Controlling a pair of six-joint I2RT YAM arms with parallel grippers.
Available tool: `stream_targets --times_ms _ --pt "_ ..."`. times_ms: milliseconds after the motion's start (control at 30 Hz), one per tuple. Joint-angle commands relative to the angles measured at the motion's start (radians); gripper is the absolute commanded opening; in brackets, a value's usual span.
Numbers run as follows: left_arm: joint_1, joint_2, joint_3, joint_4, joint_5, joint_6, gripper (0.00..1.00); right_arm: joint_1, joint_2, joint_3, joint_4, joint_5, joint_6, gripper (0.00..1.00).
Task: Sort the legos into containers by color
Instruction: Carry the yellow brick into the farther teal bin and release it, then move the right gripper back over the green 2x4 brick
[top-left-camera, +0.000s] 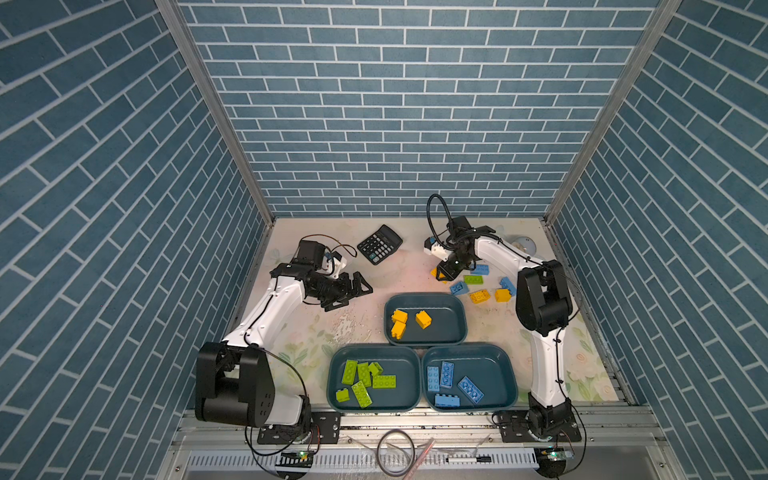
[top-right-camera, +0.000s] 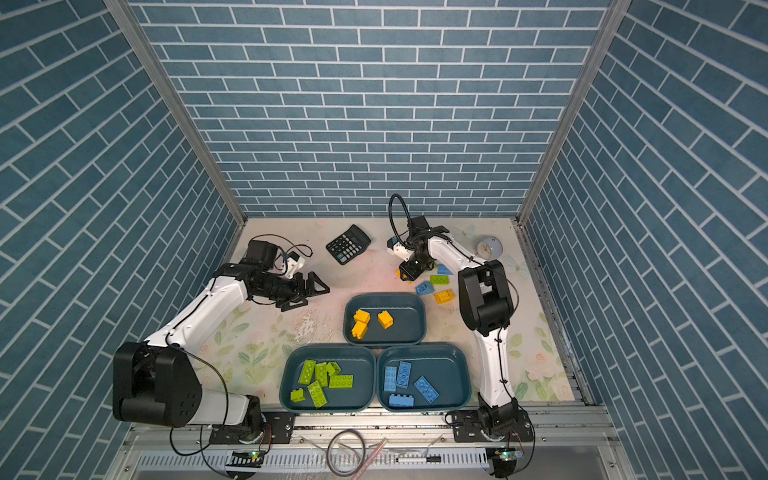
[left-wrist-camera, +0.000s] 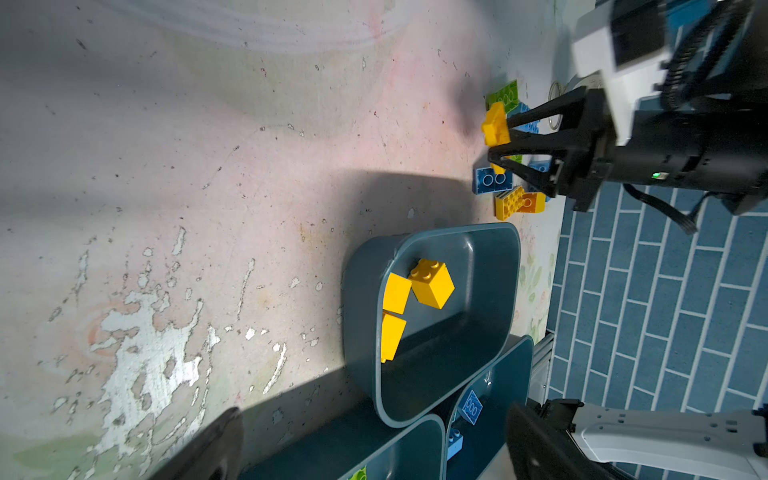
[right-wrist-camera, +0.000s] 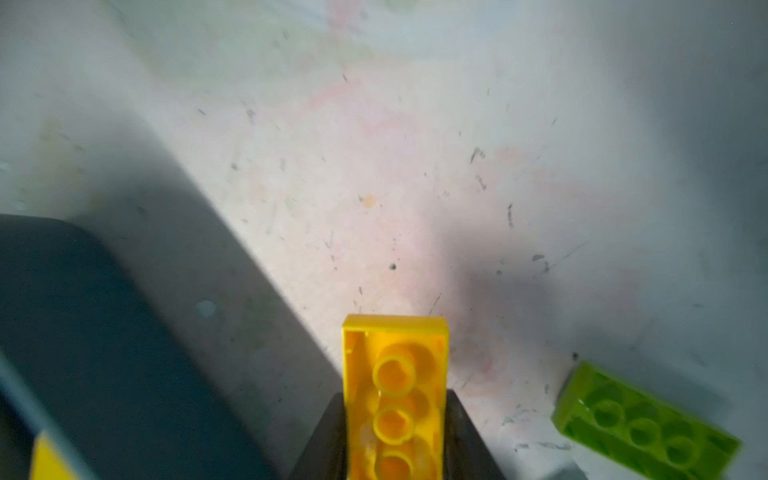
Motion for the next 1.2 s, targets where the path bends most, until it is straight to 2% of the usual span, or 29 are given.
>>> stream_targets --times_ms 0,233,367,500,533,633,700,767,967,1167 --pt "0.007 -0.025 0.017 0.0 0.023 0.004 1.0 0.01 -0.155 -0.079 0.0 -0.1 -0.027 0.23" --pt "0.007 -0.044 0.01 0.012 0.031 -0.004 1.0 0.139 -0.387 -0.323 0.002 -0.187 -0.066 0.24" --pt "0.007 -0.049 0.01 0.016 0.033 -0.006 1.0 0.24 -0.448 -0.435 0.042 -0.216 -0.045 0.25" --pt "0.007 -0.054 0.01 0.02 0.039 -0.007 1.0 0.311 -0.433 -0.485 0.077 -0.213 -0.037 0.27" --pt "0.007 -0.054 0.009 0.023 0.043 -0.01 1.0 0.321 -0.424 -0.489 0.085 -0.209 -0.035 0.31" --pt "0.007 -0.065 0.006 0.035 0.05 -0.019 1.0 0.322 -0.417 -0.488 0.113 -0.206 -0.006 0.53" --pt "0.007 -0.07 0.004 0.047 0.054 -0.027 1.0 0.306 -0.436 -0.491 0.13 -0.193 0.01 0.63" --pt "0.007 -0.073 0.003 0.059 0.06 -0.034 1.0 0.268 -0.46 -0.498 0.14 -0.196 0.029 0.67" --pt "0.007 -0.073 0.003 0.088 0.069 -0.048 1.0 0.083 -0.482 -0.485 0.092 -0.128 0.015 0.67" --pt "0.007 -0.07 0.01 0.121 0.071 -0.059 1.0 -0.082 -0.395 -0.416 0.121 -0.047 -0.037 0.67"
